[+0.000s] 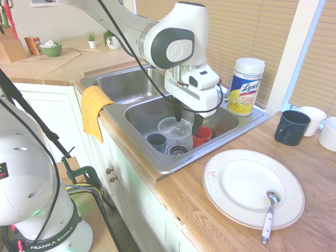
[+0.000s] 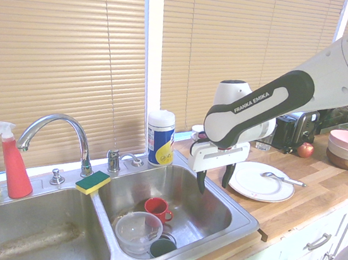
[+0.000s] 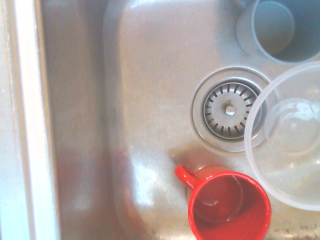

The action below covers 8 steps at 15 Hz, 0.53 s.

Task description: Put the spoon into the sink

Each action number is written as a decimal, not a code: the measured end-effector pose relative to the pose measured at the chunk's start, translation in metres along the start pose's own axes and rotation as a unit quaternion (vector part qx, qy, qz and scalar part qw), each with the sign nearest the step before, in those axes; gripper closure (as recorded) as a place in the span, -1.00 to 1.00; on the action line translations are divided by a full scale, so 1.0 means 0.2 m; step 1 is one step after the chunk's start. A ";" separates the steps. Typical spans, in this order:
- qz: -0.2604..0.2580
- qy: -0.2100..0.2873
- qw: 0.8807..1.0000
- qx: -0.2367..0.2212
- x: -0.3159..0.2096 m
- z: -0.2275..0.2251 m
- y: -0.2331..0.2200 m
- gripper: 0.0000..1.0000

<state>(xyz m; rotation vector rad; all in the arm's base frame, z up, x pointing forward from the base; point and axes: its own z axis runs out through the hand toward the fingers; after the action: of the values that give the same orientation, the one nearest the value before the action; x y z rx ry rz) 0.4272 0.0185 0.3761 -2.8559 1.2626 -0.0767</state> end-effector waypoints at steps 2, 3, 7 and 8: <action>0.000 0.000 1.000 -0.002 0.00 0.00 0.00 -1.00; 0.000 0.002 1.000 -0.002 0.00 0.01 0.00 -1.00; 0.011 0.036 0.999 0.028 0.06 0.00 0.11 -1.00; 0.018 0.048 0.998 0.043 0.09 -0.03 0.20 -1.00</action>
<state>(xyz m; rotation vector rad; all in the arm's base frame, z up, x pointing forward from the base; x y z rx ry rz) 0.4097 -0.0222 0.3822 -2.7862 1.2940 -0.2623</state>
